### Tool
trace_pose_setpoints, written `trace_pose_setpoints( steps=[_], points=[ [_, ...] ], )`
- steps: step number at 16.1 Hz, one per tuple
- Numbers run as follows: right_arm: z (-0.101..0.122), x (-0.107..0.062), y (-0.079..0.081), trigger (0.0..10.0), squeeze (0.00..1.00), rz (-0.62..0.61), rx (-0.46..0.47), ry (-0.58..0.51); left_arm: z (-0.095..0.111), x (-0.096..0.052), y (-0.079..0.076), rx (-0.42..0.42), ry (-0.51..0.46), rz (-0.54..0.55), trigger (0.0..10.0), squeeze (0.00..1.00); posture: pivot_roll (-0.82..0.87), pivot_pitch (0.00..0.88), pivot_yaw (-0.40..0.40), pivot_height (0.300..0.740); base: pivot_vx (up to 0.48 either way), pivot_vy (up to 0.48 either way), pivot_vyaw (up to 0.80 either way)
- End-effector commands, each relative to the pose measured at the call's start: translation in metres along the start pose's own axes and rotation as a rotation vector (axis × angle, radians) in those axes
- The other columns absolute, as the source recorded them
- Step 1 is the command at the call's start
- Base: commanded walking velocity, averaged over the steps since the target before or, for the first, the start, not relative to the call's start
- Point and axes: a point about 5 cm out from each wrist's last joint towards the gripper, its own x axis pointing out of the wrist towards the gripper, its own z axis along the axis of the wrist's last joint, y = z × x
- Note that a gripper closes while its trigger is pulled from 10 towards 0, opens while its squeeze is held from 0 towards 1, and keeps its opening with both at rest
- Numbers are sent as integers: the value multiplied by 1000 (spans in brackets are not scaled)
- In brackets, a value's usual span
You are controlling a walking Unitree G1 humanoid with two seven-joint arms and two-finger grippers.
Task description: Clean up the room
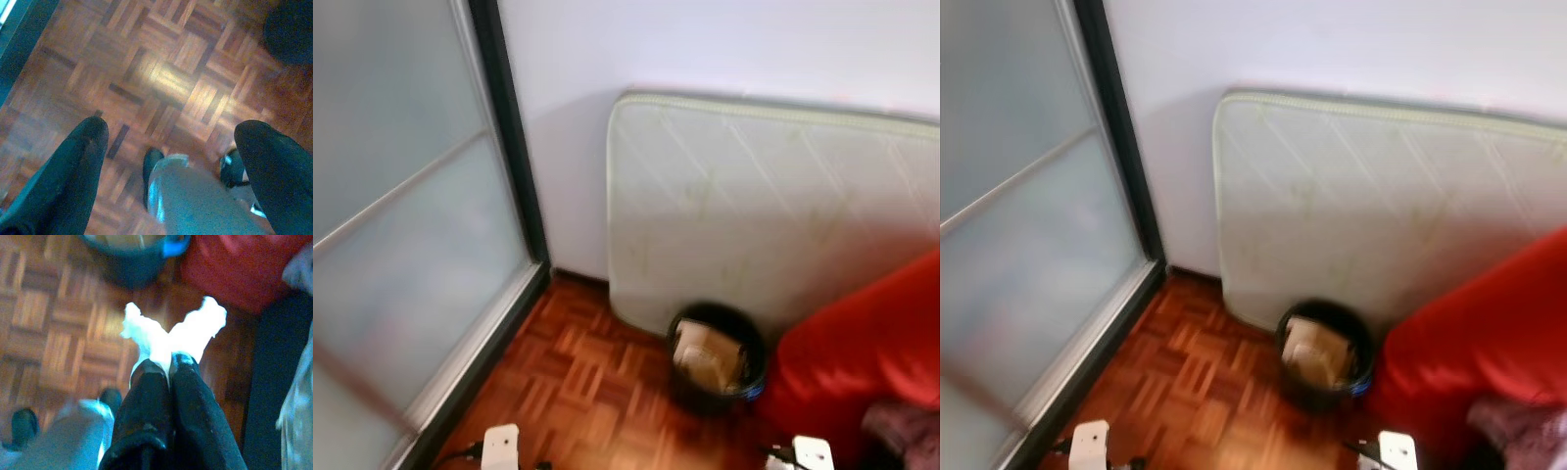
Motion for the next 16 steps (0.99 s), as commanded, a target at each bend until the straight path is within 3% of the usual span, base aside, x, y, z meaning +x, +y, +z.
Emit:
trace_pose_setpoints(
  steps=[1,6,10,16],
  points=[
    [6,2,11,10000,0,27,16,-25,-4,-2,13,-3,14,38,10000,0,53,0,-36,740,326,0,0],
    [7,2,12,10000,0,28,26,-25,-3,-2,14,-4,13,38,10000,0,52,0,-32,740,325,0,0],
    [7,3,12,10000,0,31,23,-24,-3,-2,13,-2,13,36,10000,0,55,0,-33,740,326,0,-770],
    [8,3,13,10000,0,35,16,-31,-2,-2,13,-4,12,35,10000,0,55,0,-34,740,330,0,0]
  ],
)
